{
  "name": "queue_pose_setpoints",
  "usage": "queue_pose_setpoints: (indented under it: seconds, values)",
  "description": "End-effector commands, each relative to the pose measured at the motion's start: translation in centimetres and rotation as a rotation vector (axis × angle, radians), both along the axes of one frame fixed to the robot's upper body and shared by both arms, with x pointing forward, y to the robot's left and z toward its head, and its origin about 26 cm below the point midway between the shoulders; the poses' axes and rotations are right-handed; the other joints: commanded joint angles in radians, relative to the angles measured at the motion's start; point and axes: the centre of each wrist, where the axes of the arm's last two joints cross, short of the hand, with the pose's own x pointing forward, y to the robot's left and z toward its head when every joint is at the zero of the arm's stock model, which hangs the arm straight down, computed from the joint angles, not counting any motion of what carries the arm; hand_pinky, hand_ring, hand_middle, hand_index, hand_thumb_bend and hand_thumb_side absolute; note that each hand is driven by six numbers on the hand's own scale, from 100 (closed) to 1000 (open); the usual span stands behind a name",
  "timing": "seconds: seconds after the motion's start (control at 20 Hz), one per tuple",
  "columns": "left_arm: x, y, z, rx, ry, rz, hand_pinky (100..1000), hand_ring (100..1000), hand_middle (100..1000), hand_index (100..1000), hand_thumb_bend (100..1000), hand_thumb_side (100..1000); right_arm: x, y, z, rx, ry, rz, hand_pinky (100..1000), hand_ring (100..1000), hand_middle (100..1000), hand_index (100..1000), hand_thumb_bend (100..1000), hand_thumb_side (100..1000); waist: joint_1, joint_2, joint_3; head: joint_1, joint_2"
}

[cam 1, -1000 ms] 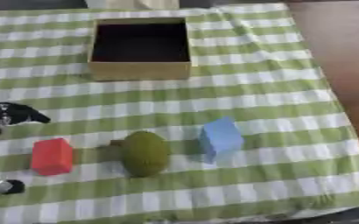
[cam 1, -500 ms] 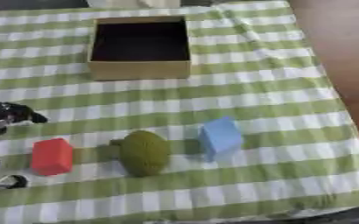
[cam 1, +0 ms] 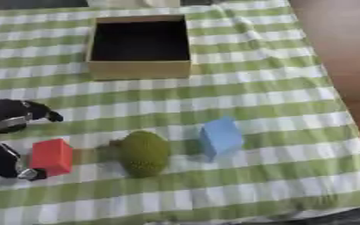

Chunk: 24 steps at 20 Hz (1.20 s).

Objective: Pick up objects on the table and place them in the box.

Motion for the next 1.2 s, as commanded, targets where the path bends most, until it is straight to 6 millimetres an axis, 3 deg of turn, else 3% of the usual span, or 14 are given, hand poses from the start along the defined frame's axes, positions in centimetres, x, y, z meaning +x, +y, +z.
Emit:
queue_pose_setpoints:
  seconds: [0.05, 0.15, 0.5, 0.6, 0.9, 1.2]
  values:
    - [0.6, -0.5, 0.3, 0.017, -0.008, -0.01, 955, 930, 834, 931, 554, 256, -0.3, -0.1, 0.9, -0.013, -0.027, -0.002, 997, 861, 625, 894, 100, 572, 0.014, -0.002, -0.002, 0.002, 0.005]
    - [0.8, -0.7, 0.1, 0.022, -0.005, -0.015, 943, 915, 813, 911, 540, 250, -0.3, -0.1, 0.9, -0.012, -0.026, -0.003, 997, 861, 626, 894, 100, 572, 0.014, -0.001, -0.003, 0.003, 0.005]
    - [0.6, -0.7, 0.2, 0.047, -0.022, 0.0, 837, 742, 516, 692, 405, 113, -0.4, -0.2, 0.8, -0.01, -0.016, -0.015, 999, 862, 625, 895, 100, 573, 0.015, -0.001, -0.002, 0.004, 0.005]
    - [0.4, -0.6, 0.4, 0.047, -0.032, 0.006, 797, 692, 471, 676, 366, 100, -0.4, -0.3, 0.8, -0.01, -0.014, -0.017, 999, 862, 625, 895, 100, 573, 0.014, -0.001, 0.0, 0.003, 0.005]
    - [-0.4, -0.8, 1.9, 0.021, -0.087, -0.005, 755, 627, 428, 663, 287, 100, -0.4, -0.3, 0.7, -0.009, -0.013, -0.018, 999, 863, 625, 895, 100, 573, 0.011, -0.004, 0.004, 0.001, 0.005]
    - [-1.6, -1.9, 6.4, -0.056, -0.227, -0.065, 743, 627, 436, 676, 228, 100, -0.4, -0.3, 0.8, -0.008, -0.011, -0.02, 999, 863, 626, 895, 100, 573, 0.012, -0.009, 0.011, -0.002, 0.005]
